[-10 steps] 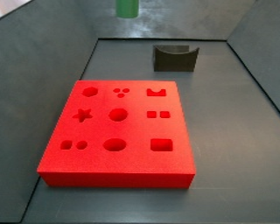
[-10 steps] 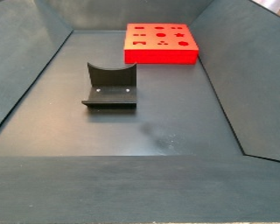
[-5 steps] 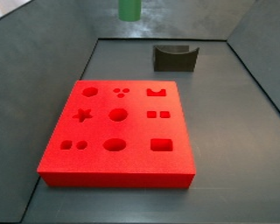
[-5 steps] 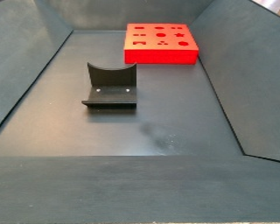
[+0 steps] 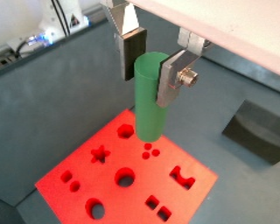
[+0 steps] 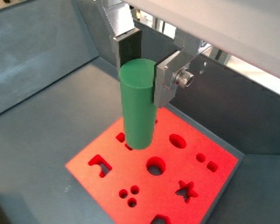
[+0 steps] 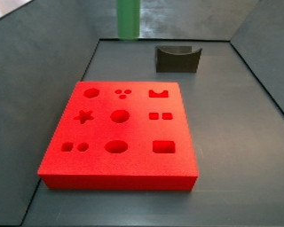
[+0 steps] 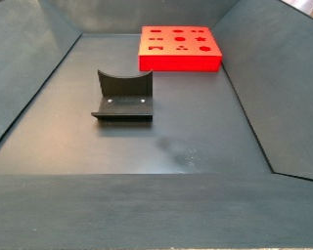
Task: Pick up the round object. Move up. Move to above the board. Insert the round object.
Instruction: Insert the round object.
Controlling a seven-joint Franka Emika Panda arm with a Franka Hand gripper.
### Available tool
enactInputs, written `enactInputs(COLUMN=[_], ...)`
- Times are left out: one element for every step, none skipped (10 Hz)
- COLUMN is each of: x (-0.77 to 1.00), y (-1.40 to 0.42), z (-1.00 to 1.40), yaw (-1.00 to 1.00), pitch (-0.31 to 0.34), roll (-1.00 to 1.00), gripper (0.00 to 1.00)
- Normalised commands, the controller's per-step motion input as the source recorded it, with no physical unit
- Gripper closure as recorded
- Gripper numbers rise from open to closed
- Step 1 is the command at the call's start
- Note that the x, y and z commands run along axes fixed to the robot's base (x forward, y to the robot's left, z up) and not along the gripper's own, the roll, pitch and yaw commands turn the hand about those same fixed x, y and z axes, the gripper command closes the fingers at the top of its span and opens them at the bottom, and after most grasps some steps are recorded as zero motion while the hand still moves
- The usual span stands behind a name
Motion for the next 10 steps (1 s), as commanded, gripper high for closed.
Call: enactInputs(x=[0.0, 0.0, 0.01, 0.02, 0.04, 0.04, 0.04, 0.01, 0.0, 0.0], y=[-0.18, -0.09, -0.01, 0.0, -0.01, -0.08, -0.12, -0.18, -0.21, -0.23], z=[-0.87, -0.76, -0.66, -0.62, -0.61, -0.61, -0.6, -0.57, -0.53, -0.54], yaw=[0.0, 0.0, 0.0, 0.0, 0.0, 0.01, 0.03, 0.06, 0.08, 0.07], pitch=[-0.166, -0.173, -0.199, -0.211, -0.224, -0.231, -0.22, -0.231, -0.257, -0.246], roll=[0.14, 0.18, 0.2, 0.2, 0.19, 0.19, 0.21, 0.22, 0.23, 0.23], gripper=[1.0, 1.0, 1.0, 1.0, 1.0, 1.0, 1.0, 1.0, 1.0, 1.0])
